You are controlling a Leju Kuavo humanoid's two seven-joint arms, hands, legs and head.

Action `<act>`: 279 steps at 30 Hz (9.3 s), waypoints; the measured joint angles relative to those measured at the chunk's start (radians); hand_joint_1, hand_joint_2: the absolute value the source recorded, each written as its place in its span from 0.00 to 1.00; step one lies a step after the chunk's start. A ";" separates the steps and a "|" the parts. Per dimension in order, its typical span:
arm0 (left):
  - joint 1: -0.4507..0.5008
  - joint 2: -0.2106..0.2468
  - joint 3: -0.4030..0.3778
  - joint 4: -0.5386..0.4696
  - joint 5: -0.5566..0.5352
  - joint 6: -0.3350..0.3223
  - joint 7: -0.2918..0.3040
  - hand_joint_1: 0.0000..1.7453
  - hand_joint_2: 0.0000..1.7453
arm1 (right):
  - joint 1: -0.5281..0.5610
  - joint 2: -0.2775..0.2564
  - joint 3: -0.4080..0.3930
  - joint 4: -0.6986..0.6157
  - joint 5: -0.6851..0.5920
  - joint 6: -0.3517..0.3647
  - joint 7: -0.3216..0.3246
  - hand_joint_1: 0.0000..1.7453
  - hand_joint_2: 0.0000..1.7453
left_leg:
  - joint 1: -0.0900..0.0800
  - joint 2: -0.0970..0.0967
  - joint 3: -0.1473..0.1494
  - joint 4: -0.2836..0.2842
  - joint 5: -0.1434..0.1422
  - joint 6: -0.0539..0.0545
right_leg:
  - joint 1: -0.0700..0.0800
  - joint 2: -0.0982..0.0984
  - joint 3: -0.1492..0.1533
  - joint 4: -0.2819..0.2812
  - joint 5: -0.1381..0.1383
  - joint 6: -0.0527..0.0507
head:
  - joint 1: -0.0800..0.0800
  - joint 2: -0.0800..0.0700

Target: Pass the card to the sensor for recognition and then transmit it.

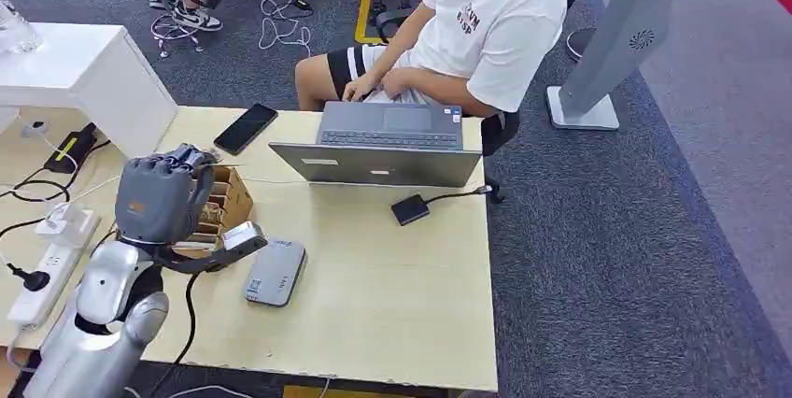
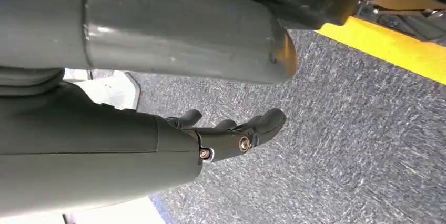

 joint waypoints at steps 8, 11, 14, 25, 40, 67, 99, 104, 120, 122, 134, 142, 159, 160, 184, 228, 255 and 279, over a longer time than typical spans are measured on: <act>0.003 0.000 -0.062 -0.019 0.012 -0.010 0.010 1.00 1.00 | 0.003 0.000 0.000 0.002 0.001 -0.002 0.010 0.00 0.00 | 0.001 0.000 0.000 0.000 0.000 0.000 | 0.001 0.000 0.000 0.001 0.000 0.000 | 0.000 0.000; 0.008 0.001 -0.074 -0.023 -0.028 -0.067 0.042 1.00 1.00 | 0.003 0.000 0.000 0.002 0.001 -0.005 0.007 0.00 0.00 | 0.001 0.000 0.000 0.000 0.000 0.000 | 0.001 0.000 0.000 0.001 0.000 0.000 | 0.000 0.000; 0.019 0.009 -0.083 -0.023 -0.051 -0.115 0.072 1.00 1.00 | 0.006 0.000 0.000 0.002 0.002 -0.007 0.009 0.00 0.00 | 0.001 0.000 0.000 0.000 0.000 0.000 | 0.001 0.000 0.000 0.001 0.000 0.000 | 0.000 0.000; 0.098 0.034 -0.101 0.021 -0.089 -0.202 0.125 1.00 1.00 | 0.008 0.005 0.000 0.002 0.002 -0.023 0.028 0.00 0.00 | 0.001 0.000 -0.001 0.000 0.000 0.000 | 0.000 0.000 -0.001 0.001 0.000 0.000 | 0.000 0.000; 0.192 0.063 -0.122 0.041 -0.131 -0.235 0.135 1.00 1.00 | 0.008 0.005 0.000 0.002 0.002 -0.031 0.029 0.00 0.00 | 0.001 0.000 -0.001 0.000 0.000 0.000 | 0.000 0.000 -0.001 0.001 0.000 0.000 | 0.000 0.000; 0.153 0.013 -0.193 0.135 -0.152 -0.144 0.138 1.00 1.00 | 0.008 0.010 0.000 0.002 0.016 -0.020 0.024 0.00 0.00 | 0.001 -0.001 -0.001 0.000 0.000 0.000 | 0.000 0.000 -0.001 0.001 0.000 0.000 | 0.000 0.000; -0.495 0.053 -0.010 0.444 -0.170 0.086 0.116 1.00 1.00 | -0.005 0.005 0.018 0.002 0.049 0.024 -0.008 0.00 0.00 | 0.002 -0.001 -0.001 0.000 0.004 -0.002 | 0.002 -0.001 -0.001 0.001 0.003 -0.002 | 0.000 0.000; -0.510 0.053 -0.010 0.499 -0.167 0.093 0.115 1.00 1.00 | -0.005 0.004 0.018 0.002 0.049 0.024 -0.008 0.00 0.00 | 0.002 -0.001 -0.001 0.000 0.004 -0.002 | 0.002 -0.001 -0.002 0.001 0.003 -0.002 | 0.000 0.000; -0.515 0.053 -0.010 0.552 -0.145 0.116 0.113 0.00 1.00 | -0.005 0.004 0.018 0.003 0.048 0.017 -0.011 0.00 0.00 | 0.002 0.000 -0.002 0.000 0.004 -0.002 | 0.002 0.000 -0.002 0.001 0.003 -0.002 | 0.000 0.000; -0.511 0.053 -0.010 0.552 -0.147 0.122 0.113 0.00 1.00 | -0.005 0.004 0.018 0.003 0.048 0.019 -0.010 0.00 0.00 | 0.002 0.000 -0.002 0.000 0.004 -0.002 | 0.002 0.000 -0.002 0.001 0.003 -0.002 | 0.000 0.000; -0.312 0.050 -0.010 0.338 -0.112 0.141 0.085 0.00 1.00 | -0.003 0.004 0.018 0.003 0.017 0.012 0.002 0.00 0.00 | 0.001 0.000 -0.003 0.000 0.004 -0.002 | 0.002 0.000 -0.003 0.001 0.003 -0.002 | 0.000 0.000; -0.040 0.071 -0.010 0.088 -0.124 0.083 0.081 0.00 1.00 | 0.003 0.004 0.016 0.003 -0.021 -0.007 -0.004 0.00 0.00 | 0.001 0.002 -0.003 0.000 0.002 -0.001 | 0.001 0.002 -0.003 0.001 0.001 -0.002 | 0.000 0.000; 0.438 0.191 0.063 -0.187 -0.019 -0.178 0.180 0.00 1.00 | 0.018 0.010 -0.010 0.003 -0.034 -0.034 0.008 0.00 0.00 | 0.002 0.000 -0.005 0.000 0.001 -0.001 | 0.002 -0.001 -0.004 0.001 -0.001 -0.001 | 0.000 0.000; 0.437 0.191 0.070 -0.182 -0.017 -0.181 0.178 0.00 1.00 | 0.018 0.010 -0.010 0.003 -0.034 -0.034 0.008 0.00 0.00 | 0.002 0.000 -0.005 0.000 0.001 -0.001 | 0.002 -0.001 -0.004 0.001 -0.001 -0.002 | 0.000 0.000; 0.368 0.159 0.191 -0.063 -0.011 -0.190 0.157 0.00 1.00 | 0.015 0.012 -0.010 0.003 -0.014 -0.023 0.018 0.00 0.00 | 0.002 -0.001 -0.004 0.000 0.001 -0.001 | 0.002 -0.001 -0.004 0.001 0.000 -0.002 | 0.000 0.000; 0.226 0.053 0.155 0.104 -0.083 -0.227 0.159 1.00 1.00 | 0.008 0.013 -0.008 0.003 0.016 -0.013 0.016 0.00 0.00 | 0.002 0.000 -0.004 0.000 0.001 -0.001 | 0.002 -0.001 -0.004 0.001 0.000 -0.002 | 0.000 0.000; 0.221 0.075 0.151 0.123 -0.081 -0.176 0.167 1.00 1.00 | 0.007 0.013 -0.008 0.003 0.012 -0.013 0.012 0.00 0.00 | 0.002 0.000 -0.004 0.000 0.001 -0.001 | 0.002 0.000 -0.004 0.001 0.000 -0.002 | 0.000 0.000; -0.098 0.029 0.044 0.000 -0.183 0.106 0.112 1.00 1.00 | -0.007 0.013 0.000 0.003 0.042 0.018 -0.023 0.00 0.00 | 0.002 -0.004 -0.005 0.000 0.006 -0.001 | 0.002 -0.004 -0.005 0.001 0.005 -0.003 | 0.000 0.000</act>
